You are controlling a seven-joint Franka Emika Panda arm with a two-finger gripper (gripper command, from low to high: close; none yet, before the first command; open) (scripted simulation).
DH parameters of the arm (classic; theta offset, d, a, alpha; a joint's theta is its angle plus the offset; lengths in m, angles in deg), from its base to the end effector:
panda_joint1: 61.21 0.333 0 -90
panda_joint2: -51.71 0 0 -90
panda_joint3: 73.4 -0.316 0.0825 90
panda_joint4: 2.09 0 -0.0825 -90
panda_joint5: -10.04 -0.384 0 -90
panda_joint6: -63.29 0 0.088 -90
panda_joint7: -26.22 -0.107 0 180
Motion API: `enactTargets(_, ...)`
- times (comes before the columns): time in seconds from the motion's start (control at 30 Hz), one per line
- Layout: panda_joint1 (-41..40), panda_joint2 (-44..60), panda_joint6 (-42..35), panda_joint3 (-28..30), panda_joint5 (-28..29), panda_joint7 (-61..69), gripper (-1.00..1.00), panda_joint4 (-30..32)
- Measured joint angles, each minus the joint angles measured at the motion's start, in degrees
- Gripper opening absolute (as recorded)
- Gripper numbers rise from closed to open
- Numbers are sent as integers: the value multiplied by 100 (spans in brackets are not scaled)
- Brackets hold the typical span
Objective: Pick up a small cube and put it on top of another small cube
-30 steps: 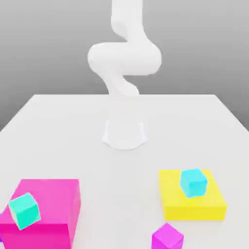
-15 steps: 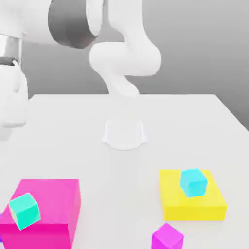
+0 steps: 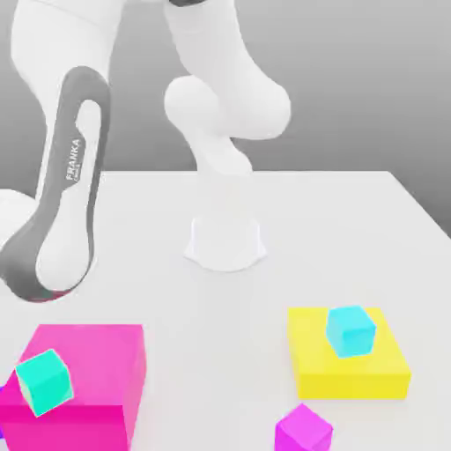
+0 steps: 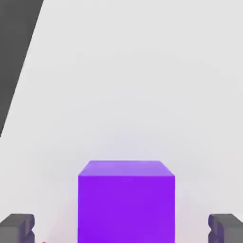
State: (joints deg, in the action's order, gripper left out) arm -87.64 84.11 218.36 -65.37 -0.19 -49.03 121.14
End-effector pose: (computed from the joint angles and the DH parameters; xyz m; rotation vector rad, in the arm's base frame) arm 0.4569 -0.3244 0.1353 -1.6234 2.6892 -0.0011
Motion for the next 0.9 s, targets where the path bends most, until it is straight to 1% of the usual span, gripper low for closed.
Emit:
enactTargets(0.2, -6, 21, 19, -5, -8, 3, -100, -4)
enactTargets(0.33, 102, -636, -500, 159, 178, -107, -100, 143)
enactTargets(0.43, 148, -1041, -897, 145, 279, 6, -100, 64)
enactTargets(0.57, 496, -1807, -1531, 112, 458, -837, -100, 208)
enactTargets(0.7, 850, -2561, -2126, 23, 785, -1980, -100, 416)
enactTargets(0.77, 962, -2610, -2016, -25, 863, -2329, -100, 544)
enactTargets(0.83, 969, -2337, -1615, -39, 819, -2373, -100, 667)
enactTargets(0.87, 967, -2204, -1435, -47, 789, -2365, 100, 715)
enactTargets(0.9, 967, -2204, -1435, -47, 788, -2365, 100, 715)
